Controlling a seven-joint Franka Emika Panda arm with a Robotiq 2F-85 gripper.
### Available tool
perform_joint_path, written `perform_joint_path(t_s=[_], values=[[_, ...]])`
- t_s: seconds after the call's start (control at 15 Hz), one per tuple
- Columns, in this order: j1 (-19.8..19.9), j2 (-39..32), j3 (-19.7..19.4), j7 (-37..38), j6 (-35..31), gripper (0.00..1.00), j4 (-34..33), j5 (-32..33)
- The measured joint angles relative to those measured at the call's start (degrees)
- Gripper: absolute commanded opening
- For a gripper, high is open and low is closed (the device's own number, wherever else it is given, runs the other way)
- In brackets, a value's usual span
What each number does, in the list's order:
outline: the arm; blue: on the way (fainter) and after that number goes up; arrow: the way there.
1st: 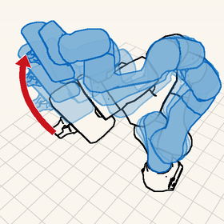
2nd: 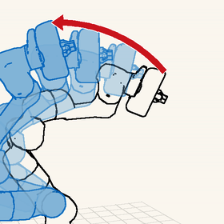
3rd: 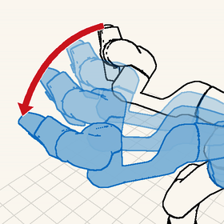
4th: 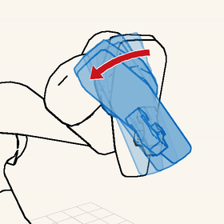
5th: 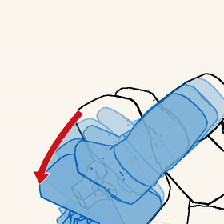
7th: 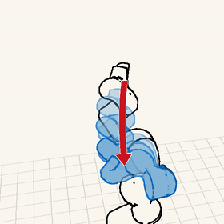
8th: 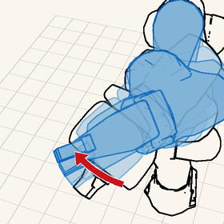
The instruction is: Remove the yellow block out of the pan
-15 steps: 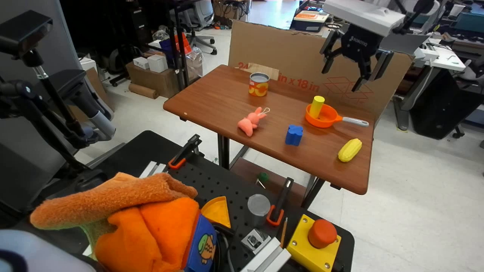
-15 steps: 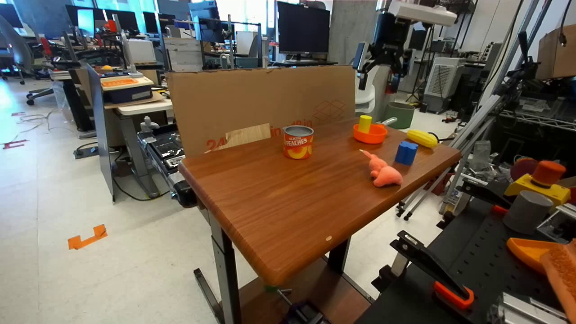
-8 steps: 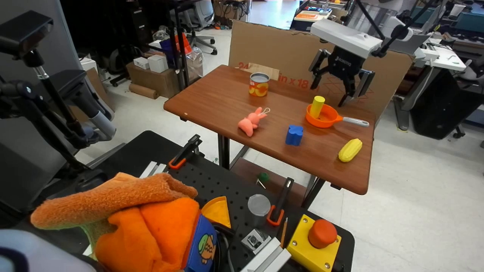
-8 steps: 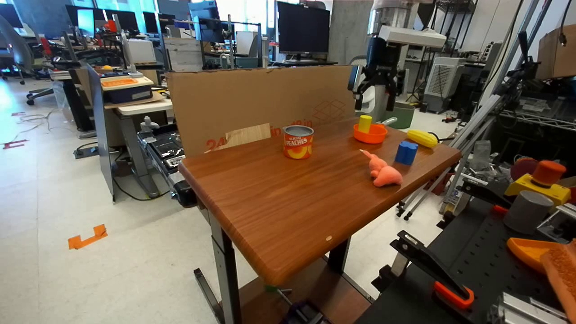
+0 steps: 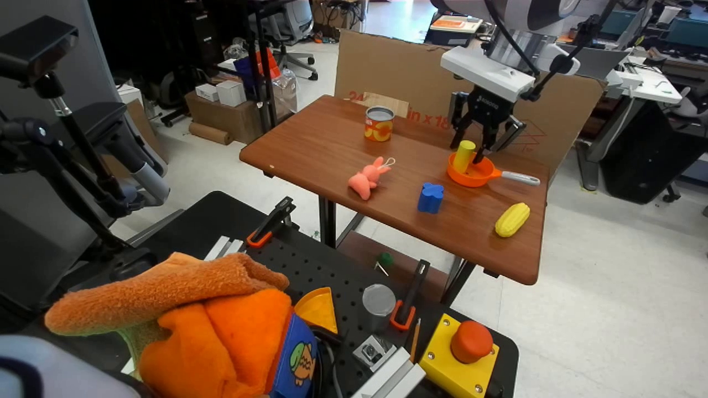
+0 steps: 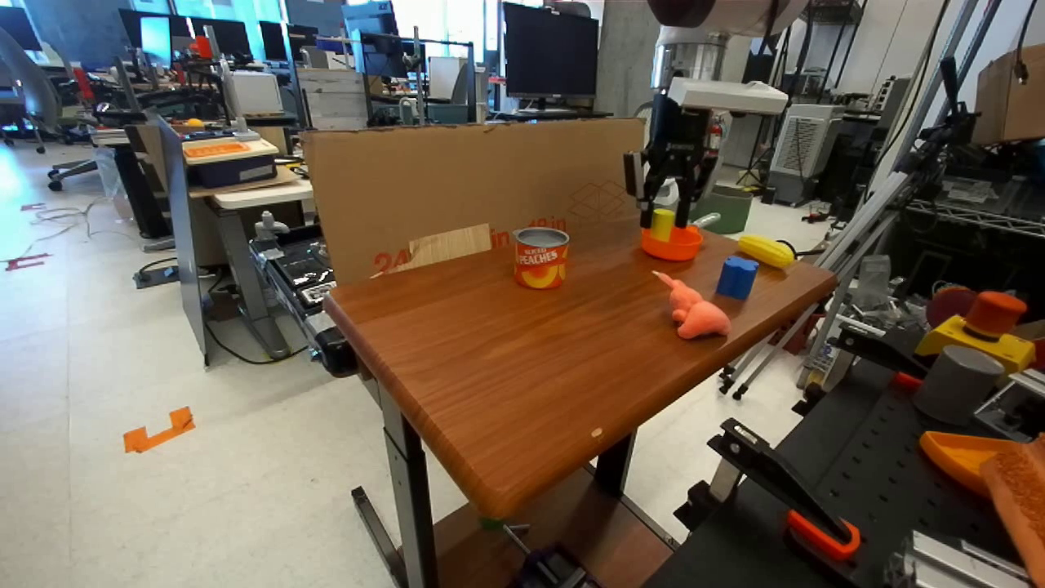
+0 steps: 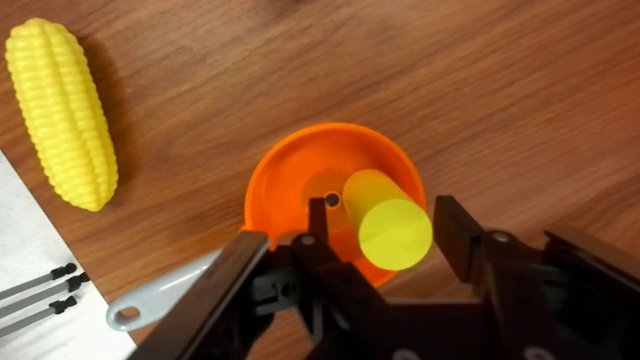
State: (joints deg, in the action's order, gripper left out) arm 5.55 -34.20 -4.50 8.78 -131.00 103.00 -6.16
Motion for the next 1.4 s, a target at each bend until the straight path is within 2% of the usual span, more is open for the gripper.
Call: perform_joint_path(t_s=[0.13, 0.2, 0.67, 1.0, 1.2, 1.4], values=[[-0.2, -0.4, 0.0, 0.4, -0.3, 0.12, -0.4, 0.0], [-0.2, -0.5, 0.0, 0.6, -0.3, 0.09, -0.6, 0.0], [0.0, 0.7, 0.0, 1.4, 1.9, 0.09, -0.5, -0.3], [1.0, 9.9, -0.1, 3.1, 7.6, 0.09, -0.3, -4.1], [1.2, 13.6, -0.9, 7.7, 9.7, 0.09, -4.9, -4.6], [1.8, 11.5, -2.4, 11.8, 13.6, 0.09, -13.7, -4.6]])
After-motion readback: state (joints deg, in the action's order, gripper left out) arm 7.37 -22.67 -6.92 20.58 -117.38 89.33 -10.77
